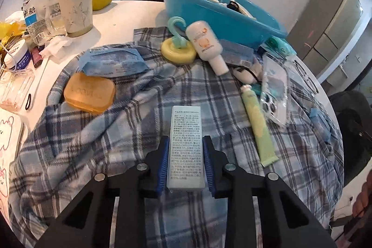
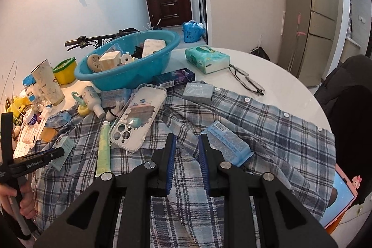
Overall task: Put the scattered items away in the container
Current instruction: 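Lift the white skincare box with the left tool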
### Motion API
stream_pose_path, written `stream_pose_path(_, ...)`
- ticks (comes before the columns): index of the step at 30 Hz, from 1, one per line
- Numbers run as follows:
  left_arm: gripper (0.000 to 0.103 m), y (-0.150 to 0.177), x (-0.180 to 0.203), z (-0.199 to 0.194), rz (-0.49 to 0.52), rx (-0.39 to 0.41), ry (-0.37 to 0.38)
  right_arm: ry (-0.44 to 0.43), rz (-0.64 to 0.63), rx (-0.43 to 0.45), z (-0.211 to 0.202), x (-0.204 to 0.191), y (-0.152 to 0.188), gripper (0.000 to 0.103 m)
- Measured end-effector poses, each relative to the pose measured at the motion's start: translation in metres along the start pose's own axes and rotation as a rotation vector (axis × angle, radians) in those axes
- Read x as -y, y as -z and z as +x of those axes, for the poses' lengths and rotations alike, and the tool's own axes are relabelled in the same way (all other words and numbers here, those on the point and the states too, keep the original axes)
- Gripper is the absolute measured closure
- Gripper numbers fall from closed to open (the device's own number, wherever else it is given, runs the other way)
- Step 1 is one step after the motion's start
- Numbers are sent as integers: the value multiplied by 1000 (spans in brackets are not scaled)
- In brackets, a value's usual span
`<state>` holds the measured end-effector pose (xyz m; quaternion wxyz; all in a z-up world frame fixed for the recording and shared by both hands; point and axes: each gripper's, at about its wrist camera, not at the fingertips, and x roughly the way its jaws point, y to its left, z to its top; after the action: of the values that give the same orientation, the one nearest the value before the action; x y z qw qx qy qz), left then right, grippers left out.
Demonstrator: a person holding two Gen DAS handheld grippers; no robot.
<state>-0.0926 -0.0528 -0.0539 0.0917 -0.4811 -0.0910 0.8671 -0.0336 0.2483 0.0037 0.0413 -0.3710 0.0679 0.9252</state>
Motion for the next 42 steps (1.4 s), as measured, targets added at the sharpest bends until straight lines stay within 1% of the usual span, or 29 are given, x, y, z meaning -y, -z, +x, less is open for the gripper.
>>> stream_pose_path(3,73,10,11,-4,7,-11,8,-4,-6,-8,2,-1,2,84)
stream_pose_path(8,73,20,27,7,65,-8,-43,-7,-17,-15,4,-5,4,84)
stream_pose_path(10,73,21,28,16,55,-26,-56,-7,-15,-16,4,-4,4,84)
stream_pose_path(11,72,22,28,16,53,-4,-63,-5,-15,-15,4,-4,4,84)
stream_pose_path(12,72,21,28,17,51,-1,-75,-3,-15,-15,3,-3,4,84)
stream_pose_path(16,73,18,26,18,47,-2,-71,11,-2,-13,2,3,5,84)
stream_pose_path(19,73,18,28,19,58,4,-83,16,13,-21,4,7,6,84)
stream_pose_path(23,73,21,30,17,75,26,-92,4,13,-29,5,5,6,84)
stream_pose_path(26,73,21,34,6,89,70,-134,4,3,-28,4,3,6,84)
stream_pose_path(28,73,19,35,-3,81,91,-137,3,-2,-25,3,2,5,84)
stream_pose_path(30,73,15,36,-12,71,103,-140,2,-4,-24,2,0,4,84)
stream_pose_path(34,73,10,42,-21,98,121,-167,-7,-5,-29,2,-1,4,84)
stream_pose_path(39,73,7,50,-26,108,139,-145,-27,-15,-48,6,-8,4,84)
stream_pose_path(42,73,6,50,-26,80,133,-100,-63,-27,-75,12,-17,6,84)
